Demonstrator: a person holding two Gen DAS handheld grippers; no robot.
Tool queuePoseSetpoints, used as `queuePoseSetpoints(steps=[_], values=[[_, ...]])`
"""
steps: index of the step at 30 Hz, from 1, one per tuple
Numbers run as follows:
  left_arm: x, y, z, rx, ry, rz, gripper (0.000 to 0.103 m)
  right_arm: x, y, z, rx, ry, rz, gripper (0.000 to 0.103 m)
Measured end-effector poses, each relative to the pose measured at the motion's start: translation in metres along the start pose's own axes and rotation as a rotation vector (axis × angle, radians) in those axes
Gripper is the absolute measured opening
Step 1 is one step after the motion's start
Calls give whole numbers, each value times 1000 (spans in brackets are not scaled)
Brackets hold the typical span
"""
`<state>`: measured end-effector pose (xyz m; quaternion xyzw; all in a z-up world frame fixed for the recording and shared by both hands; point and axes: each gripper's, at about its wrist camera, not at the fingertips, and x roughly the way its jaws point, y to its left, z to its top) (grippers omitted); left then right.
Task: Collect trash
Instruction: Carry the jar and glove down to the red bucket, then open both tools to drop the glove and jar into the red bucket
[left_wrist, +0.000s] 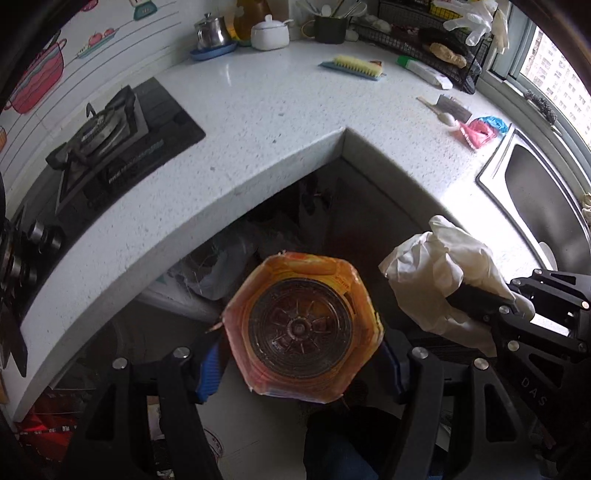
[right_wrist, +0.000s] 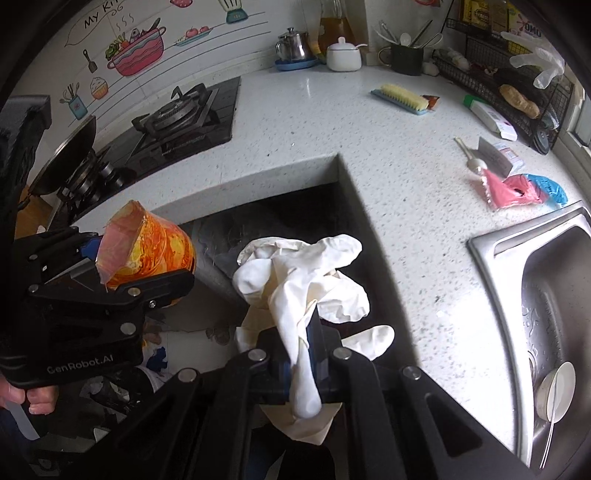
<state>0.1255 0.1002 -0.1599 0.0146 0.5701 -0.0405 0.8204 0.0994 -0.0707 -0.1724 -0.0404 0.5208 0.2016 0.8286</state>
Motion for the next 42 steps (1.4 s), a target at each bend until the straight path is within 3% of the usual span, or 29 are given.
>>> queuePoseSetpoints(steps=[8, 22, 31, 33, 34, 35, 36, 37, 40, 42], values=[[86, 30, -38, -18, 83, -9, 65, 96, 7, -33, 17, 96, 21, 6], [305, 59, -84, -72, 128, 7, 65, 332, -47, -68, 11, 180, 21, 6], [366, 69, -93, -73, 136, -3, 65, 408, -56, -74, -51, 196, 18, 8], [370, 71, -93, -70, 140, -1, 65, 413, -56, -78, -60, 193, 10, 27], [372, 70, -93, -69, 140, -3, 65, 413, -54, -79, -63, 189, 16, 31], [372, 71, -94, -70, 140, -7, 65, 416, -52, -79, -71, 185, 14, 45], [374, 71, -94, -73, 142, -8, 65, 420, -52, -79, -78, 182, 14, 70], [376, 72, -94, -75, 143, -10, 65, 420, -51, -79, -82, 172, 1, 79], [374, 74, -95, -82, 145, -18, 65, 411, -49, -81, -83, 162, -39, 86], [373, 74, -94, -81, 147, -27, 65, 409, -49, -82, -69, 162, -43, 98]])
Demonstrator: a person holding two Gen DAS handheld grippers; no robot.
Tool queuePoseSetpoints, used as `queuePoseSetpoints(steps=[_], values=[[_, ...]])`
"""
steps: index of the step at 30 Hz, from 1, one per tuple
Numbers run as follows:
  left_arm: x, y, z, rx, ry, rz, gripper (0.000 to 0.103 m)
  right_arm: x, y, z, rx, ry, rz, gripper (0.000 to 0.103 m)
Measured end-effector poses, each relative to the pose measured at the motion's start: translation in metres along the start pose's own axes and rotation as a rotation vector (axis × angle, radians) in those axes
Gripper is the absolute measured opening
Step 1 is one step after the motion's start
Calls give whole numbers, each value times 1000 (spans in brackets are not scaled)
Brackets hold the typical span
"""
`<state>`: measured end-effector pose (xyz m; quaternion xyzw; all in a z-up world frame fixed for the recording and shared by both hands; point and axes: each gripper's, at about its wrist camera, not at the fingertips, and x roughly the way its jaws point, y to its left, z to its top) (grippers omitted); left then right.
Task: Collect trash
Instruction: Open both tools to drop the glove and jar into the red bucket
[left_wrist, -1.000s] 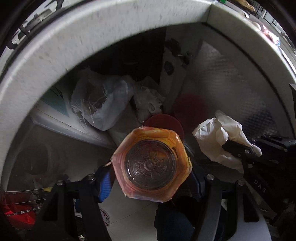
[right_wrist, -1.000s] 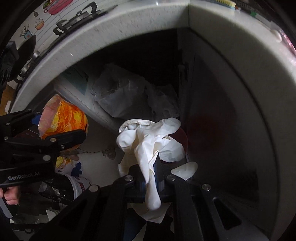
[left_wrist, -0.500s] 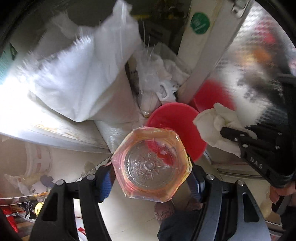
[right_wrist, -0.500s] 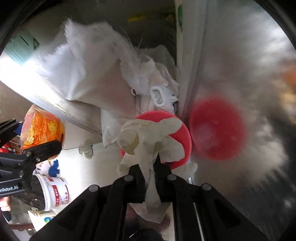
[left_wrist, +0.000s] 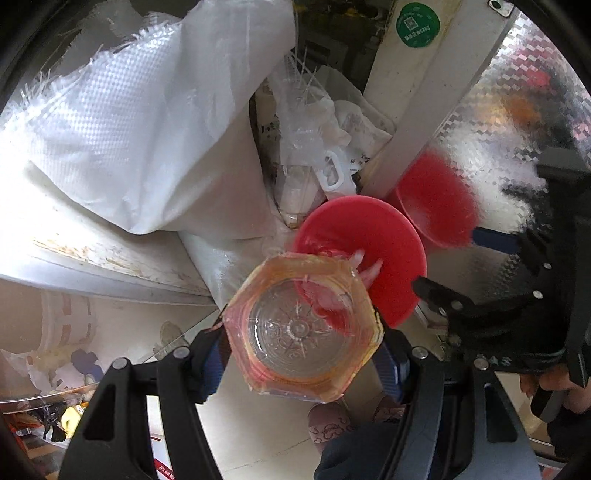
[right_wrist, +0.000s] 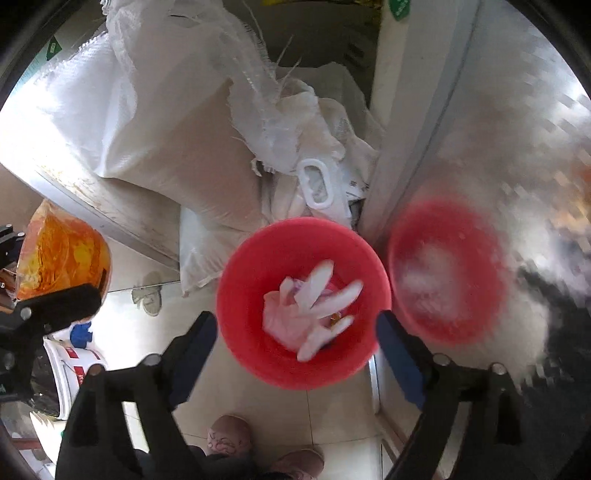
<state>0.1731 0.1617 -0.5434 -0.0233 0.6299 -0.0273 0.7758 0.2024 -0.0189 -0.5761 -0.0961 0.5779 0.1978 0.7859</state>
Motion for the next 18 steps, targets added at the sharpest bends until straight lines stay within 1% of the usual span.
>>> queuePoseSetpoints(steps=[3, 6, 11, 14, 17, 18], values=[[-7, -5, 2, 33, -5, -10, 65, -15, -3, -10, 43, -1, -22, 102], [-10, -10, 4, 56, -18, -5, 65, -30, -1, -22, 65, -11, -42, 102], [-11, -24, 11, 100, -13, -14, 65, -46, -1, -33, 80, -37, -66, 102], [-11, -36, 15, 144, -18, -22, 65, -49, -6, -34, 107, -44, -70, 102], [-7, -49, 19, 188, -23, -13, 65, -50, -13, -35, 137, -53, -91, 102], [-5, -52, 20, 201, -27, -18, 66, -51, -15, -35, 144, -57, -82, 102]])
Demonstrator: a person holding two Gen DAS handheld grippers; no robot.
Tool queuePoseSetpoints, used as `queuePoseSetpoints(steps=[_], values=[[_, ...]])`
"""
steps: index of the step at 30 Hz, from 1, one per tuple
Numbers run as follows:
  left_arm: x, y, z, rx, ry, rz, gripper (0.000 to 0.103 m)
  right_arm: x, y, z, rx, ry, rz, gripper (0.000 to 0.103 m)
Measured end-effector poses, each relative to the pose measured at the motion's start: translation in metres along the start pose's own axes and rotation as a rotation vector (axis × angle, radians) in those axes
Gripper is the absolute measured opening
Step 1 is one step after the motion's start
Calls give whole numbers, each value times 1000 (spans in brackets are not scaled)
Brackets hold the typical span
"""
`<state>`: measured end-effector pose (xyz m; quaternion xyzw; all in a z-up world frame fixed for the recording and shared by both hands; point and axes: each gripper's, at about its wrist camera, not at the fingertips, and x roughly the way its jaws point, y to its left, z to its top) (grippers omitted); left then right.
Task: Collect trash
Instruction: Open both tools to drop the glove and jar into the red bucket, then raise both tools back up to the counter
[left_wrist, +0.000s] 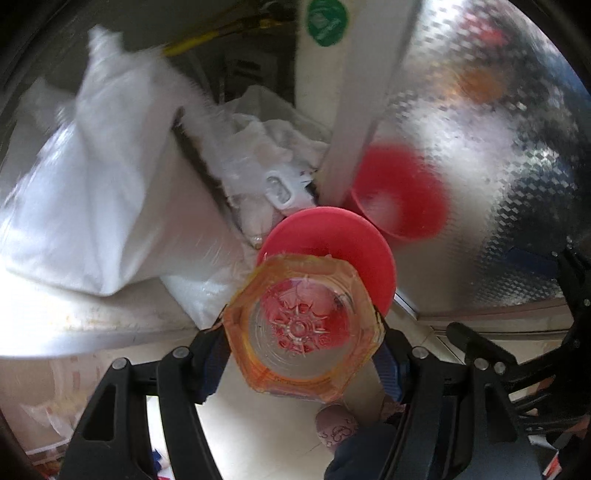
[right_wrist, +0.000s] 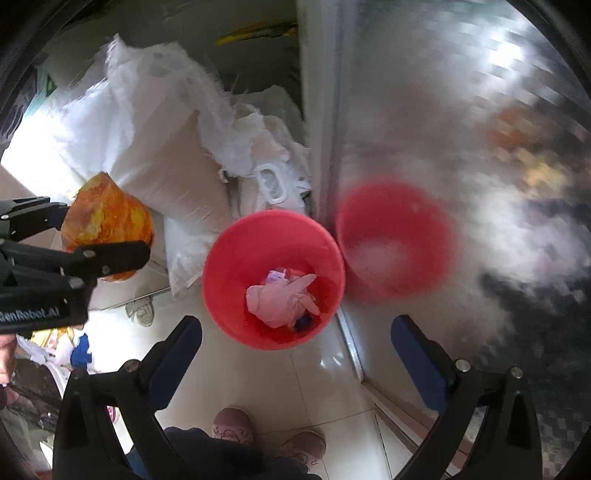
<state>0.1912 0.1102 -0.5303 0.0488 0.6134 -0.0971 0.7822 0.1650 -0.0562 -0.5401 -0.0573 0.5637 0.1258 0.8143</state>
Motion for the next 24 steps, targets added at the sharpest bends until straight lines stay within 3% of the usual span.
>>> queuePoseSetpoints(steps=[1, 4, 8, 13, 17, 24], values=[[0, -2, 1, 12, -1, -4, 66, 2, 1, 0, -2, -6, 8, 102], [3, -9, 4, 42, -6, 16, 88, 0, 3, -1, -9, -22, 2, 102], [1, -8, 5, 20, 0, 18, 89, -6, -1, -3, 11, -35, 10, 102], [-28, -2, 0, 0, -3, 12, 90, -26, -4, -2, 28, -36, 21, 102], [-73, 1, -10, -4, 1, 21, 90, -55, 0, 2, 35, -22, 28, 102], [-180, 6, -21, -34, -7, 36, 90, -140, 29, 14, -5, -35, 64, 102]])
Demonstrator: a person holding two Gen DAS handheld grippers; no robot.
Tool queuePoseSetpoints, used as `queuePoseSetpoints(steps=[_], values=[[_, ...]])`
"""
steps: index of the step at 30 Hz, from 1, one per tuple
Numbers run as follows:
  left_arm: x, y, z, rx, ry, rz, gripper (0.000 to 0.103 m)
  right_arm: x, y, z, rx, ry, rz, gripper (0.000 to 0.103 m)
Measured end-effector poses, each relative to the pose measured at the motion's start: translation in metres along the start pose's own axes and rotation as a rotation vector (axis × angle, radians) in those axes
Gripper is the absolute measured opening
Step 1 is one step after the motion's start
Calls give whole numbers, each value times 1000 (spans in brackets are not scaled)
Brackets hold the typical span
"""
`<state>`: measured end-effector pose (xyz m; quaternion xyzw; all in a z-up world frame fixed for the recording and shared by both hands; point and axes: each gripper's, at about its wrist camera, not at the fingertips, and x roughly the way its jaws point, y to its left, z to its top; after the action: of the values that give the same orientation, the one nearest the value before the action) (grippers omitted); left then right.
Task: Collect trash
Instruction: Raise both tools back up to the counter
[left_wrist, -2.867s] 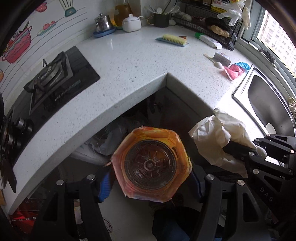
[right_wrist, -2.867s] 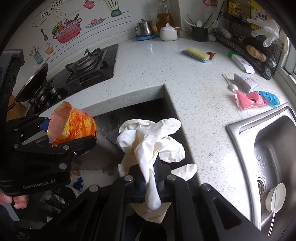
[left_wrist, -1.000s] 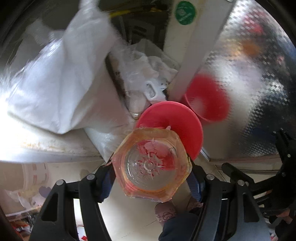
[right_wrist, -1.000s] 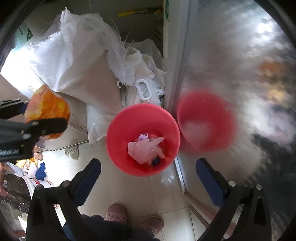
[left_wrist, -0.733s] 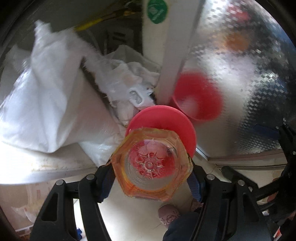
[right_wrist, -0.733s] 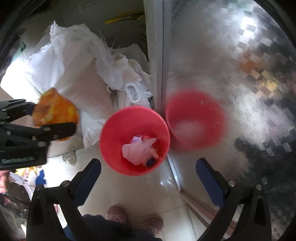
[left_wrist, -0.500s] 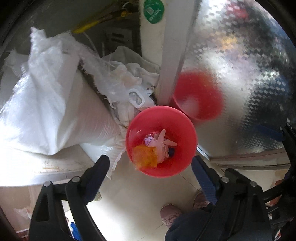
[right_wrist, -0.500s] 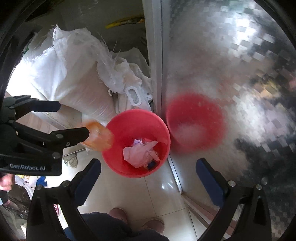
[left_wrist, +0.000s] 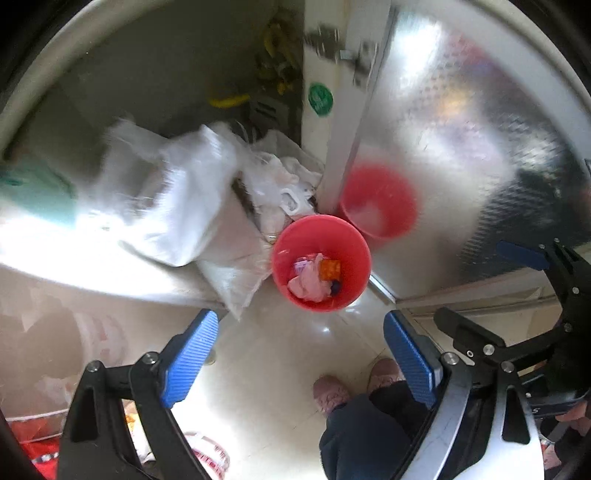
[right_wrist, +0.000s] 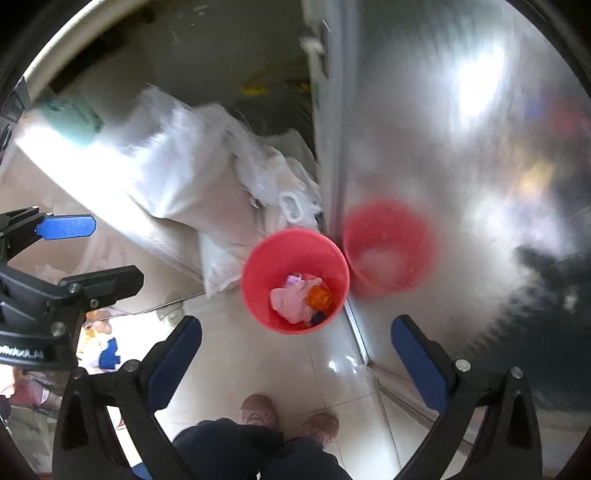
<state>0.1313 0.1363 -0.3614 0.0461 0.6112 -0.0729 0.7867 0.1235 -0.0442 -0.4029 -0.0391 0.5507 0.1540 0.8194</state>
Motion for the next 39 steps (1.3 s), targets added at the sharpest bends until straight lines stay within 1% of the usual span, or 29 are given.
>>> queuePoseSetpoints(steps=[5, 9, 12, 13, 14, 17, 21, 25, 27, 33, 39], values=[[-82, 9, 5, -5, -42, 6, 92, -73, 21, 17, -3, -33, 21, 102], [-131, 16, 17, -4, -78, 5, 92, -120, 31, 32, 5, -55, 20, 102], [-165, 19, 28, 3, -117, 0, 98, -154, 34, 46, 14, -79, 7, 102], [-177, 20, 33, 4, -133, -9, 102, -165, 34, 50, 19, -85, 3, 102], [-187, 22, 36, 7, -150, -20, 103, -175, 34, 55, 24, -93, -3, 102], [-214, 24, 50, 12, -200, -20, 103, -205, 31, 66, 36, -140, -25, 102], [-237, 23, 68, 26, -242, -33, 103, -238, 23, 80, 61, -186, -53, 102], [-255, 18, 86, 56, -279, -34, 103, -260, 10, 95, 75, -223, -88, 102], [-263, 14, 98, 72, -292, -36, 103, -267, 5, 100, 84, -233, -90, 102], [-268, 1, 141, 99, -327, -44, 103, -276, -16, 123, 94, -275, -120, 102], [-263, -4, 192, 116, -352, -44, 103, -276, -38, 162, 85, -298, -126, 102]])
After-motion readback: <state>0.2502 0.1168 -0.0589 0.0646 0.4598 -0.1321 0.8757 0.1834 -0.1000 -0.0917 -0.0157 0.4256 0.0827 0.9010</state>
